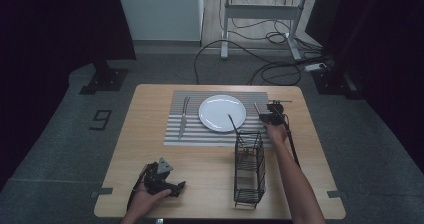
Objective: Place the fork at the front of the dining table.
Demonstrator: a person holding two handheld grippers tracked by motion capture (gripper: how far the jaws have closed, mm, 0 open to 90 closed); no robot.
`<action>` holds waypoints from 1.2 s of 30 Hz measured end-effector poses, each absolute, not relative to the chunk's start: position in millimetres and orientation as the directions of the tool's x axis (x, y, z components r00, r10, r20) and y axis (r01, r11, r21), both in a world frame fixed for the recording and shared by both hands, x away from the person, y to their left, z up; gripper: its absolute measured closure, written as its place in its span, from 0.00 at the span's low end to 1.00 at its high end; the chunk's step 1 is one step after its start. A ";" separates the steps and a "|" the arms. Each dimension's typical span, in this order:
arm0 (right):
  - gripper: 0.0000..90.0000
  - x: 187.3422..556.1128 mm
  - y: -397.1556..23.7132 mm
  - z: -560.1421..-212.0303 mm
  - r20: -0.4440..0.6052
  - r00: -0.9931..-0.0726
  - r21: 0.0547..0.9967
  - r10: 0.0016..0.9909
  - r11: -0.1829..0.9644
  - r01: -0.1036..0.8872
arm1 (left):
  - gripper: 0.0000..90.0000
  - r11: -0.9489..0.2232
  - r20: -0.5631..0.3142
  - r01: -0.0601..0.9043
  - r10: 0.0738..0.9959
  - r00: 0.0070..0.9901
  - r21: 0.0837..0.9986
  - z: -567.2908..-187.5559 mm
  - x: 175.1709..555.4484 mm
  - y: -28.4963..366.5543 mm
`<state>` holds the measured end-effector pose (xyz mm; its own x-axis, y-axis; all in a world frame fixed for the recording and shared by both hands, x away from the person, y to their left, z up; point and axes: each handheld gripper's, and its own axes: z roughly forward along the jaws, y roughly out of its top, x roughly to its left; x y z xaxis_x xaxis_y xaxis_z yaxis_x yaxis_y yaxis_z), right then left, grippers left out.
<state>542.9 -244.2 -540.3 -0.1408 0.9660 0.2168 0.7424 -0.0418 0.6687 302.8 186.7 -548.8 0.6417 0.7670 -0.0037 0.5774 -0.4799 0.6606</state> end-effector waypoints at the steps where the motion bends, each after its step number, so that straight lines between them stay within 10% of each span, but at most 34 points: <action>1: 0.85 542.0 -244.3 -539.4 0.216 -0.150 0.668 0.965 -0.034 0.743 | 0.00 -0.480 -0.004 0.577 0.767 0.642 0.660 -548.8 302.8 186.7; 19: 0.76 452.9 -289.6 -512.6 0.180 -0.323 0.723 0.929 0.098 0.684 | 0.00 -0.480 -0.003 0.578 0.767 0.642 0.660 -548.8 302.8 186.7; 36: 0.80 454.0 -265.0 -531.9 0.160 -0.356 0.685 0.921 0.156 0.711 | 0.00 -0.480 -0.004 0.578 0.767 0.641 0.660 -548.8 302.8 186.7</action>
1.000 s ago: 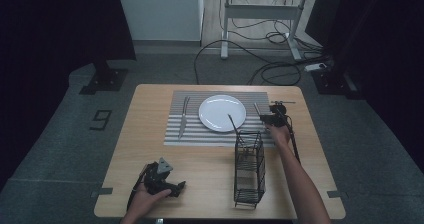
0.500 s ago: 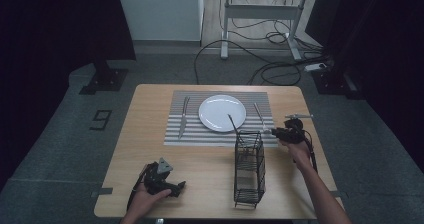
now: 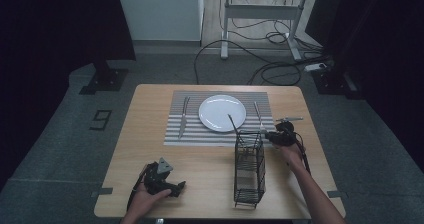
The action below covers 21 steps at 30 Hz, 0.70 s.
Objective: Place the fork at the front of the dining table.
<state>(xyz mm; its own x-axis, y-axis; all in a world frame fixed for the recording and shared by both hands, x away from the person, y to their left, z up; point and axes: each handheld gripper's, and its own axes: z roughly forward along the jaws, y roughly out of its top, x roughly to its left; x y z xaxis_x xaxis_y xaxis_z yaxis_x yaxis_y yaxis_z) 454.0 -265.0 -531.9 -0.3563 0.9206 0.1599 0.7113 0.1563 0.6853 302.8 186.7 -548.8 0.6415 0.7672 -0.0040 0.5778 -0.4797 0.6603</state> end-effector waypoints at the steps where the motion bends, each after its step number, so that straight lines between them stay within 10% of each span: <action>1: 0.80 455.3 -263.6 -531.8 0.163 -0.356 0.687 0.920 0.154 0.711 | 0.00 -0.480 -0.004 0.578 0.767 0.642 0.660 -548.7 302.8 186.7; 21: 0.73 442.5 -276.8 -514.5 0.222 -0.362 0.741 0.905 0.084 0.666 | 0.00 -0.480 -0.003 0.578 0.767 0.641 0.660 -548.8 302.7 186.7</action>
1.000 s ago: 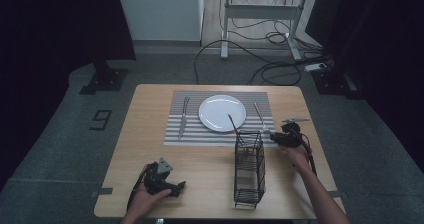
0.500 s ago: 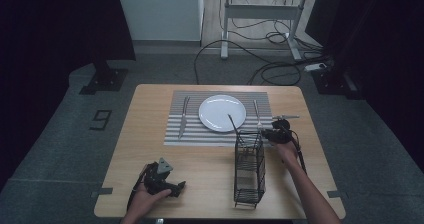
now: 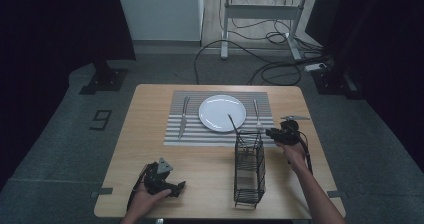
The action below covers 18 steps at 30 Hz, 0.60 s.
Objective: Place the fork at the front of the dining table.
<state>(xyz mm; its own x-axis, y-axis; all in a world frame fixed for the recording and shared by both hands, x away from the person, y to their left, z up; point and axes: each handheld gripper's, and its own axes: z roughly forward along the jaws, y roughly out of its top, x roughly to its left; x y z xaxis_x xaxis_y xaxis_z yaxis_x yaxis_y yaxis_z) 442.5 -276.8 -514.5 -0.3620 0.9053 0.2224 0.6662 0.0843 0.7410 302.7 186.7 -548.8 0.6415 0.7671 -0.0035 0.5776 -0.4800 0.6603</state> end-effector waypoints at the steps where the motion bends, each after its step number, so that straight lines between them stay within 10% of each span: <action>1: 0.73 439.4 -278.9 -513.3 0.223 -0.363 0.742 0.905 0.084 0.665 | 0.00 -0.480 -0.004 0.578 0.767 0.642 0.661 -548.8 302.7 186.7; 18: 0.70 372.3 -309.6 -513.1 0.206 -0.410 0.771 0.889 0.110 0.627 | 0.00 -0.481 -0.002 0.576 0.767 0.642 0.661 -548.9 302.8 186.8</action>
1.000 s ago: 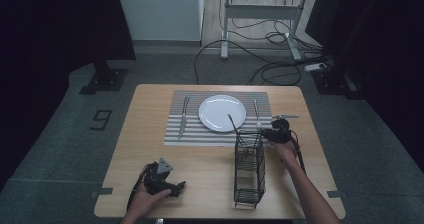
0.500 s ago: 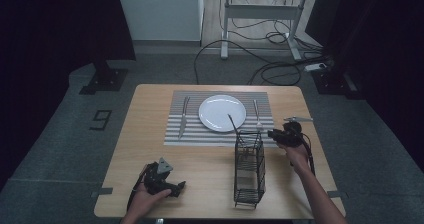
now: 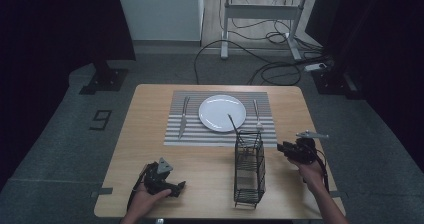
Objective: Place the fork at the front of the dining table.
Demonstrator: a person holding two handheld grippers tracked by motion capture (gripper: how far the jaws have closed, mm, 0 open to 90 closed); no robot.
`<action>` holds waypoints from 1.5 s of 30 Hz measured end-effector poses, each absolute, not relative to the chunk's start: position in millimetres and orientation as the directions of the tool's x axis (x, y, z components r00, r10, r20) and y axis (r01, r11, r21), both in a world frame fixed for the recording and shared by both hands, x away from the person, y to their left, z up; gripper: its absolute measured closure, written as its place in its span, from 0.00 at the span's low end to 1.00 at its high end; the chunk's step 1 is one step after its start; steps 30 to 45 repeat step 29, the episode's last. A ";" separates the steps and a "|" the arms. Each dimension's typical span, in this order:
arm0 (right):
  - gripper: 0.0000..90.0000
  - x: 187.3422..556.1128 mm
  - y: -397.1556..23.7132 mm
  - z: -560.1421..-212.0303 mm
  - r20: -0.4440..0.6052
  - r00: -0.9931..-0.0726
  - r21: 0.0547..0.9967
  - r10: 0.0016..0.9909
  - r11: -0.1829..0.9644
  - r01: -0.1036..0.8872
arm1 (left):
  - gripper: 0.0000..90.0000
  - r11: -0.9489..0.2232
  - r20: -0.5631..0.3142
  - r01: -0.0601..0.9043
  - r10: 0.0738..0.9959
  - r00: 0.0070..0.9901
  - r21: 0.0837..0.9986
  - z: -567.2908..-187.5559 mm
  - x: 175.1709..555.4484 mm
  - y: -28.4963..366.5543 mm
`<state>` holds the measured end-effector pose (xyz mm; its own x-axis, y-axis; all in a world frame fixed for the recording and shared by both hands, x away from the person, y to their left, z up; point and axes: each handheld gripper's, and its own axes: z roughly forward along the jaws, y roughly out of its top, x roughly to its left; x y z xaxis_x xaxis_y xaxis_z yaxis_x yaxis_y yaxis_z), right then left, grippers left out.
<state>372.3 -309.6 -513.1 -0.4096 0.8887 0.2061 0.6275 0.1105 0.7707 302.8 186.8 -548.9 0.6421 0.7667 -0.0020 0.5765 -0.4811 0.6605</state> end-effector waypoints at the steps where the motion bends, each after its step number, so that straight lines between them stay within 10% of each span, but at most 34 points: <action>1: 0.70 369.0 -310.7 -513.5 0.204 -0.414 0.771 0.887 0.114 0.626 | 0.00 -0.481 -0.002 0.576 0.767 0.642 0.661 -548.9 302.8 186.8; 45: 0.62 329.3 -327.4 -545.1 0.171 -0.404 0.741 0.898 0.153 0.654 | 0.00 -0.481 -0.002 0.577 0.767 0.642 0.661 -548.9 302.8 186.8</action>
